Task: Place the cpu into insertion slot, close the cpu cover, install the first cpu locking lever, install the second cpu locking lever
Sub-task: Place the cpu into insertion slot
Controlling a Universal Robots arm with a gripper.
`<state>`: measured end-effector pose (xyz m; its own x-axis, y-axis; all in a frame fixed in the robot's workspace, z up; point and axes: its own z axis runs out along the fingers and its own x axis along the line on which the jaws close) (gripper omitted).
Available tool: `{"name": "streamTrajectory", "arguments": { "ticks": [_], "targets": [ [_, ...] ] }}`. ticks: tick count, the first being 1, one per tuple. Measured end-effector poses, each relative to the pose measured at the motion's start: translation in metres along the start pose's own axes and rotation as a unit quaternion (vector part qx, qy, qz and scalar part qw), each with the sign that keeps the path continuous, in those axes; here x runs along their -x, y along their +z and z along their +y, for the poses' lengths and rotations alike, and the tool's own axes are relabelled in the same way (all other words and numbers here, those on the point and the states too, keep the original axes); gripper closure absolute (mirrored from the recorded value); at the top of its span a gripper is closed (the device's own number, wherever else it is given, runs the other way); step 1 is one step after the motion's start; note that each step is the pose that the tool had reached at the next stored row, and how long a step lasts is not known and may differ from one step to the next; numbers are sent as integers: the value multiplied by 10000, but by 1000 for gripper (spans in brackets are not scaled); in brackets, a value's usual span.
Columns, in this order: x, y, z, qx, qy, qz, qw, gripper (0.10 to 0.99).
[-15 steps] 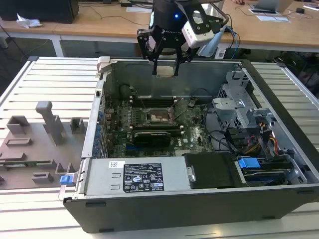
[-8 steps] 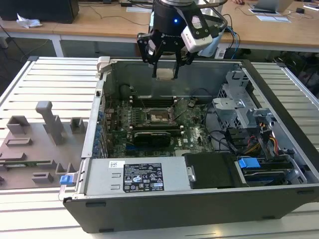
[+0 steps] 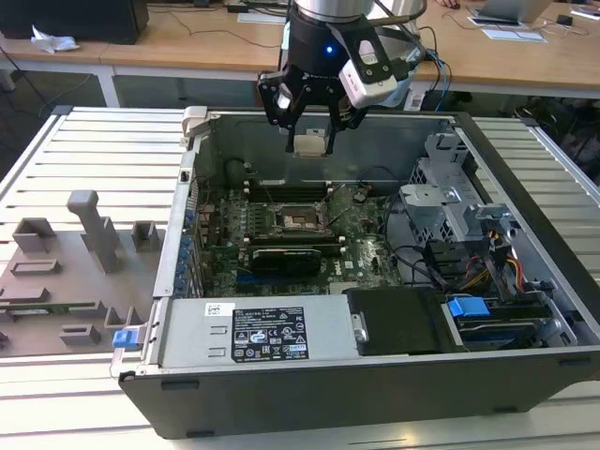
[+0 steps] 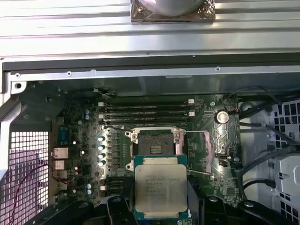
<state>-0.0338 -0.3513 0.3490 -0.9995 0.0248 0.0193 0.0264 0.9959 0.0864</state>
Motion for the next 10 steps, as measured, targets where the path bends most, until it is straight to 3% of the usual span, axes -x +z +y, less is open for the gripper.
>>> {"name": "streamTrajectory", "arguments": {
  "ticks": [10],
  "targets": [
    [2, 116, -10, -5, 0, 0, 10000, 541]
  ]
}}
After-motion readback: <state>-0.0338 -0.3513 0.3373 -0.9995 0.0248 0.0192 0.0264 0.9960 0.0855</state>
